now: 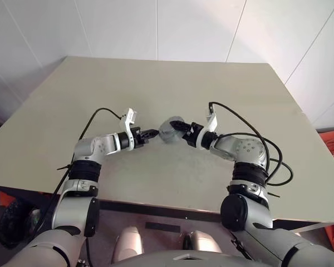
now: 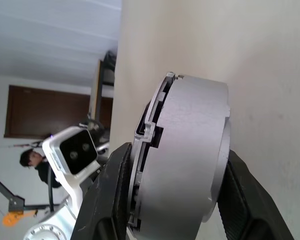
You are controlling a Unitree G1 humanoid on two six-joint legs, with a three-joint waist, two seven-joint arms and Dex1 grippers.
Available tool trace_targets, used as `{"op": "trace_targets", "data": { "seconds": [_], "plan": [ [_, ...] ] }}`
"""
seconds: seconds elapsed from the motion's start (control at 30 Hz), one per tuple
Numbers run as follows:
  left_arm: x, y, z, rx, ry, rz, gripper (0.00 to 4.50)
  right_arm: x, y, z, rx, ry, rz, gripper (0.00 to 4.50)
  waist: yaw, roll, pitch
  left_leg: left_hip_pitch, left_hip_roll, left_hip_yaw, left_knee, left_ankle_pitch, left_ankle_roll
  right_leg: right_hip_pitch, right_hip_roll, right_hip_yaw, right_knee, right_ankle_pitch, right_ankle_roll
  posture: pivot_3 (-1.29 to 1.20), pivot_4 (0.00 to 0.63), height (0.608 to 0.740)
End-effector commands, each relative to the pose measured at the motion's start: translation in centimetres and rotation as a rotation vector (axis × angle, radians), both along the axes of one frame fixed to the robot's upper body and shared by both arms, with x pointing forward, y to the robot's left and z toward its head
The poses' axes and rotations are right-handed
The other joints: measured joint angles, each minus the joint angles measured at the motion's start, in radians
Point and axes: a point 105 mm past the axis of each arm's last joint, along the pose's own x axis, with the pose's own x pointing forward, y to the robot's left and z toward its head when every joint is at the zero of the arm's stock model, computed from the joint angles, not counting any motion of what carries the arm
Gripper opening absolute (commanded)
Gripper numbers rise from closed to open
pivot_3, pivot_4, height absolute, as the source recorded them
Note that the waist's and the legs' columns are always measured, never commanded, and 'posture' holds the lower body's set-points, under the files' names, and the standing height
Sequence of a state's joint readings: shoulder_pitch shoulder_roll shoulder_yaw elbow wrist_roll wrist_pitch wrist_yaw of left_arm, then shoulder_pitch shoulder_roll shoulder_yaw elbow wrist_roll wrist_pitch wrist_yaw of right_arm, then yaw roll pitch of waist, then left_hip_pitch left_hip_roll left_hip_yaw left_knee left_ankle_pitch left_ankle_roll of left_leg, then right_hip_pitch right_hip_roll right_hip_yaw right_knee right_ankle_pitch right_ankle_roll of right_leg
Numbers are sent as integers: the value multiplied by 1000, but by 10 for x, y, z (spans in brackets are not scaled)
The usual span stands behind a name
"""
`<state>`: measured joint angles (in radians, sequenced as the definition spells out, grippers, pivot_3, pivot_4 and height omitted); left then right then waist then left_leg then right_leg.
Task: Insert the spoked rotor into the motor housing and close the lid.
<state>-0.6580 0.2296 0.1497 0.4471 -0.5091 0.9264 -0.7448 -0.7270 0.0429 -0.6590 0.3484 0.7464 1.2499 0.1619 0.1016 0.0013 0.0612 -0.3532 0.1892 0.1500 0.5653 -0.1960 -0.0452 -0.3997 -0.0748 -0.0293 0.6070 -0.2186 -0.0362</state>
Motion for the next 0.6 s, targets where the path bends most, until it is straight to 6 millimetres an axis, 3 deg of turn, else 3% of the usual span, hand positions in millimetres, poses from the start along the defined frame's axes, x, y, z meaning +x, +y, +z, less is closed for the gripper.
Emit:
{"op": "trace_targets", "data": {
  "seconds": [0.03, 0.27, 0.37, 0.47, 0.6],
  "plan": [
    [3, 3, 16, -85, -35, 33, 0, 16, -6, 49, 146, -151, -75, 2300, 0, 0, 0, 0, 0, 0, 0, 0, 0, 0, 0, 0, 0, 0, 0, 0, 0, 740],
    [18, 25, 41, -368, -3, 198, 0, 16, -8, 63, 223, -186, -87, 2300, -3, 0, 0, -2, 0, 0, 0, 0, 0, -2, 0, -1, 0, 0, 0, 0, 0, 740],
    [29, 42, 60, -588, 40, 300, 0, 12, -7, 75, 296, -216, -62, 2300, -2, 0, 0, -4, -1, 0, 1, 0, 0, -3, 1, -1, 0, 0, 0, 0, 0, 740],
    [33, 48, 58, -662, 86, 353, 0, 8, -7, 86, 353, -247, -37, 2300, -1, 0, 0, -6, -1, 0, 3, 0, 1, -3, 1, -2, 0, 0, 0, 0, 0, 740],
    [30, 44, 51, -662, 132, 349, 0, 7, -6, 85, 336, -246, -35, 2300, 2, 0, 0, -8, -1, -1, 4, -1, 2, -3, 0, -3, 0, 0, 0, 0, 0, 740]
  ]
}}
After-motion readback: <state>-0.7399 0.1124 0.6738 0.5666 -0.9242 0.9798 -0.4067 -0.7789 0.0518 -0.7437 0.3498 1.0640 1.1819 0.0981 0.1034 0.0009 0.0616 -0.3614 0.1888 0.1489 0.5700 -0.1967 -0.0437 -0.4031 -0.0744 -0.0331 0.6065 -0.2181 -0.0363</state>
